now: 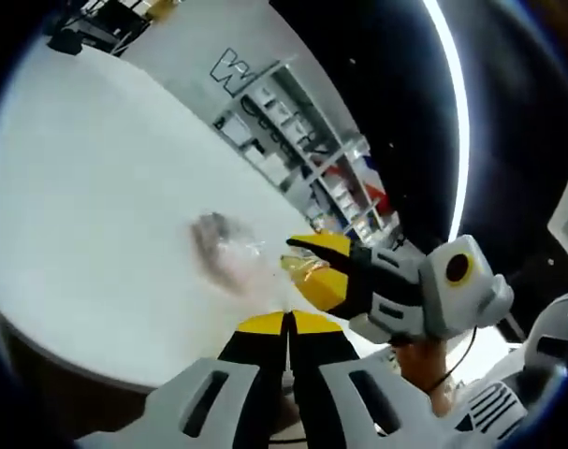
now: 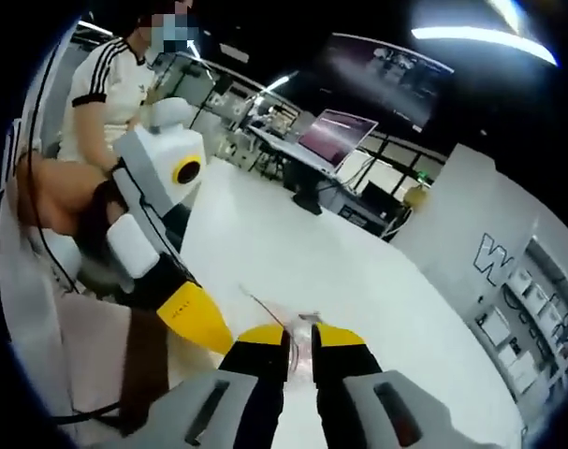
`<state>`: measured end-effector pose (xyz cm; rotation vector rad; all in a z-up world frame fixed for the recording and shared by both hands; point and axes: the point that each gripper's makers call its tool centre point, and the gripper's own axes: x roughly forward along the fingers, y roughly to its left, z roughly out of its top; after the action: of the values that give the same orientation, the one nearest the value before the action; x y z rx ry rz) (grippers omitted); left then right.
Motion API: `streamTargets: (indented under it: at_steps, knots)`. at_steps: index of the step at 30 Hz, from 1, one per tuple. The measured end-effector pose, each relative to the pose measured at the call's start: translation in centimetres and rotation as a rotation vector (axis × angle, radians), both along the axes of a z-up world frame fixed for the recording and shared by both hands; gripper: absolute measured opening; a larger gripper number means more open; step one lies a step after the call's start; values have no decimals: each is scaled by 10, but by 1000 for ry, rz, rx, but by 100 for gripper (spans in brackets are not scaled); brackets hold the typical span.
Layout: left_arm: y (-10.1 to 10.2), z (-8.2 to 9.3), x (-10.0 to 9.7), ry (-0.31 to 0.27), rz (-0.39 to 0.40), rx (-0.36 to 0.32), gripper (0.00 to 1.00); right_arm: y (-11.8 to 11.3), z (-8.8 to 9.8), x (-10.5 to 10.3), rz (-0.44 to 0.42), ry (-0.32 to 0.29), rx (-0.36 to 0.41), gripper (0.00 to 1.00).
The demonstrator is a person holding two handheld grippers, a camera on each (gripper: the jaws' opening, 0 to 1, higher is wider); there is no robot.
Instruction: Open the resealable bag by pulling the two sides of the seal apart until the entire bag opening is separated and visibly accessible.
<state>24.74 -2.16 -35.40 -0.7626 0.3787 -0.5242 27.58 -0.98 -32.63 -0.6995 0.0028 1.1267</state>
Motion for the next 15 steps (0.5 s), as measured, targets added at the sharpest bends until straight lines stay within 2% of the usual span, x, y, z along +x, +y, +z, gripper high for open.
streamTargets:
  at_steps: [2, 4, 6, 8, 10, 11, 13, 15]
  knots:
    - [0, 1, 1, -8, 3, 4, 1, -1, 1, 3, -15, 10, 25, 5]
    - [1, 4, 3, -42, 12, 27, 1, -1, 4, 5, -32, 20, 63, 2]
    - [5, 12, 8, -126, 40, 81, 2, 0, 10, 8, -45, 35, 119, 0]
    - [9, 18, 12, -202, 55, 177, 3, -1, 16, 14, -63, 35, 161, 0]
    - [13, 26, 17, -282, 78, 289, 14, -5, 23, 21, -94, 28, 203, 0]
    - [16, 31, 19, -328, 92, 357, 24, -6, 27, 24, -99, 33, 231, 0]
    - [21, 39, 26, -396, 117, 479, 38, -10, 34, 31, -116, 52, 277, 0]
    - [23, 44, 33, -436, 129, 542, 52, -12, 37, 37, -125, 64, 295, 0]
